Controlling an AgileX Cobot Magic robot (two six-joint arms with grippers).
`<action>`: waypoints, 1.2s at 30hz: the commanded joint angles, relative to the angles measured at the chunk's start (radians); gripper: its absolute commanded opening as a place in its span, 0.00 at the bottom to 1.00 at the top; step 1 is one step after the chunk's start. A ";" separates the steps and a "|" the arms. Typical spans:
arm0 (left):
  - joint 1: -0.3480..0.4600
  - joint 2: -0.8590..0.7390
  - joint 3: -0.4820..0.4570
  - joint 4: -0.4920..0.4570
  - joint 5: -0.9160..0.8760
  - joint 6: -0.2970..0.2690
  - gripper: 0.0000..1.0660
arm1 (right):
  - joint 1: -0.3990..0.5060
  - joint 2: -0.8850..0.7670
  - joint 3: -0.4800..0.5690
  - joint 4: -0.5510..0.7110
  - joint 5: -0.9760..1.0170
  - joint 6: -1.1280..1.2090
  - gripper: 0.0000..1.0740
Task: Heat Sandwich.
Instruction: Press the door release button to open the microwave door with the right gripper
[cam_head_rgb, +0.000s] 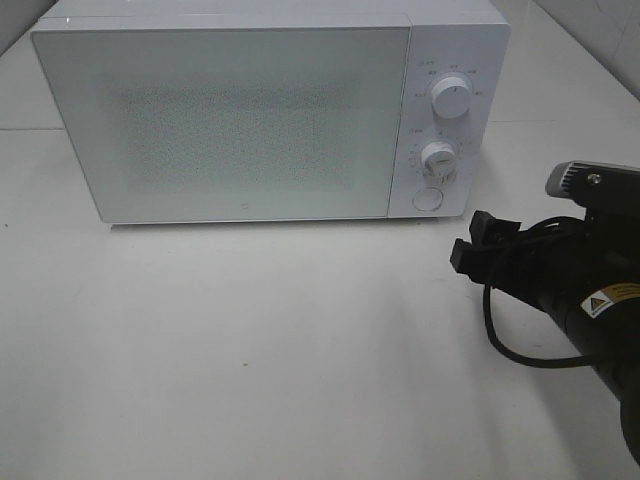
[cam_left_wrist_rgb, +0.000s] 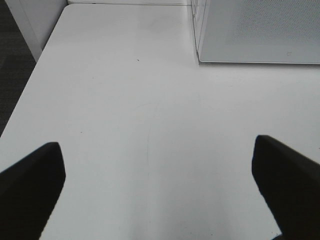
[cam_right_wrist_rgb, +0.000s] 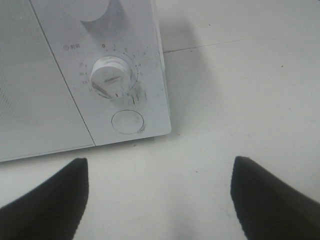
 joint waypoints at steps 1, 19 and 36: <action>0.002 -0.029 0.002 -0.001 -0.011 -0.001 0.90 | 0.006 -0.001 0.001 -0.001 -0.016 0.134 0.70; 0.002 -0.029 0.002 -0.001 -0.011 -0.001 0.90 | 0.006 -0.001 0.001 -0.002 -0.003 1.099 0.68; 0.002 -0.029 0.002 -0.001 -0.011 -0.001 0.90 | 0.006 -0.001 0.001 -0.003 0.116 1.397 0.06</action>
